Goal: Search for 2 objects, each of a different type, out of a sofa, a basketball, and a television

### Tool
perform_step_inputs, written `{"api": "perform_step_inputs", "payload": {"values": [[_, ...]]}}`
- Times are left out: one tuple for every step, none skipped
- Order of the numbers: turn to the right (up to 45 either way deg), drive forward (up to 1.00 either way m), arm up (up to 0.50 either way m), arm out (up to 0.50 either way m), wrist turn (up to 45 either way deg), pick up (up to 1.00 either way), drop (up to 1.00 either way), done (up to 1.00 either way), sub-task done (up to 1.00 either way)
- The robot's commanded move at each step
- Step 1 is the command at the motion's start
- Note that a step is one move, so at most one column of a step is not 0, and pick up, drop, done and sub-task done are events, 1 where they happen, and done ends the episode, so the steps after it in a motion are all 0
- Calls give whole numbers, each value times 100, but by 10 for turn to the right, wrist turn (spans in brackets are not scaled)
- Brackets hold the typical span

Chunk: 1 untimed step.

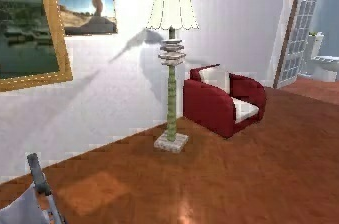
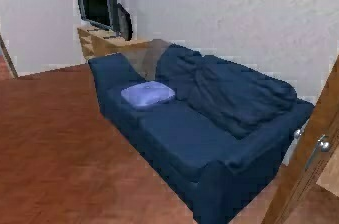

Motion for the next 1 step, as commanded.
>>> {"api": "perform_step_inputs", "payload": {"values": [[450,0,0,0,0,0,0,0,0]]}}
